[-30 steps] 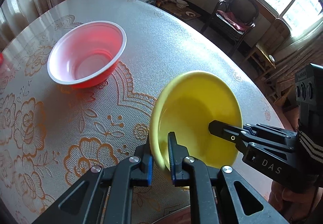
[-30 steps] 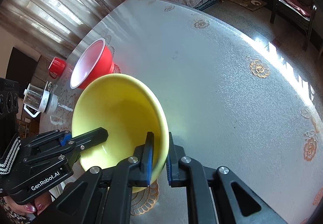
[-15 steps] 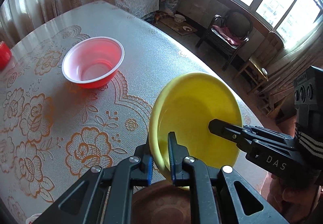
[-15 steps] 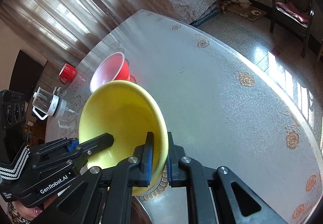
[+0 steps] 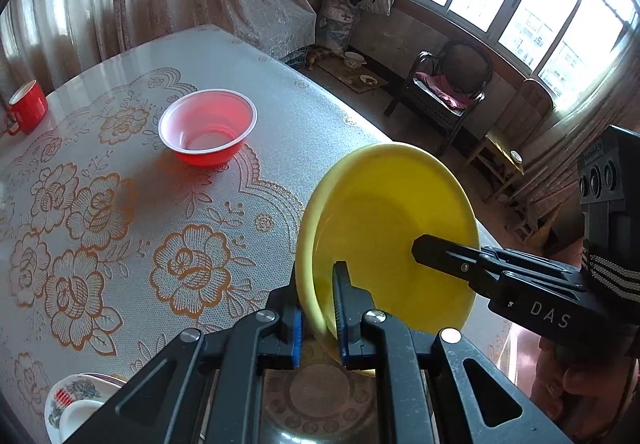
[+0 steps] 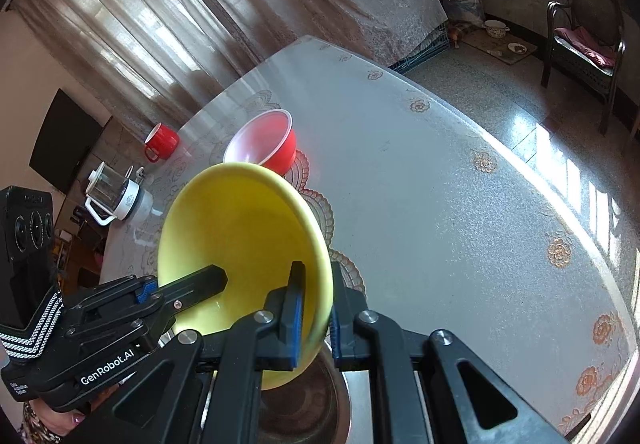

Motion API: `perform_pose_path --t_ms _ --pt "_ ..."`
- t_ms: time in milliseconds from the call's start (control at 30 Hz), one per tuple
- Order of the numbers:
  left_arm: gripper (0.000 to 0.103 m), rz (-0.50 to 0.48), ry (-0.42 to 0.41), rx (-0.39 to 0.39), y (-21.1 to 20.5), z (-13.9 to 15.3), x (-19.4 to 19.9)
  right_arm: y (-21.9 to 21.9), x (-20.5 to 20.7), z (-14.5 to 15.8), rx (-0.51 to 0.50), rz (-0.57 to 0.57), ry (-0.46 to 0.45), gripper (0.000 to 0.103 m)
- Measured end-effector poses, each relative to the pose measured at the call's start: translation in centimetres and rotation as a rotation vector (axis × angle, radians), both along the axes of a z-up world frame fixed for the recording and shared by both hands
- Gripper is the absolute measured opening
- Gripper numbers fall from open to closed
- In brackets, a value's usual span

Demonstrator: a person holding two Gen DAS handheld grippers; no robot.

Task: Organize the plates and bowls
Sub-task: 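Lift the yellow bowl with the right gripper and carry it over the steel bowl, then lower the yellow bowl into the steel bowl with the right gripper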

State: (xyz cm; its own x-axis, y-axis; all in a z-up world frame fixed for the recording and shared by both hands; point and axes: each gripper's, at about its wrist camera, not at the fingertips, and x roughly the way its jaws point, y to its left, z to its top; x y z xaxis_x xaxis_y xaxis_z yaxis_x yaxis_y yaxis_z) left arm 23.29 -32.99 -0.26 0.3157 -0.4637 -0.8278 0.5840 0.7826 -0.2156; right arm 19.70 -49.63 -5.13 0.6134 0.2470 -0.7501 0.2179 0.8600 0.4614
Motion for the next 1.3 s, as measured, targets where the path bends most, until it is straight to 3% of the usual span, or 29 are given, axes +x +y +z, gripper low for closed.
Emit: perform_pose_path --t_ms 400,1300 --pt "0.013 0.043 0.029 -0.037 3.1 -0.5 -2.4 3.2 -2.3 0.5 0.000 0.024 0.004 0.009" --pt "0.013 0.018 0.055 0.001 5.5 -1.9 -4.7 7.4 -3.9 -1.0 0.014 0.031 0.062 0.009"
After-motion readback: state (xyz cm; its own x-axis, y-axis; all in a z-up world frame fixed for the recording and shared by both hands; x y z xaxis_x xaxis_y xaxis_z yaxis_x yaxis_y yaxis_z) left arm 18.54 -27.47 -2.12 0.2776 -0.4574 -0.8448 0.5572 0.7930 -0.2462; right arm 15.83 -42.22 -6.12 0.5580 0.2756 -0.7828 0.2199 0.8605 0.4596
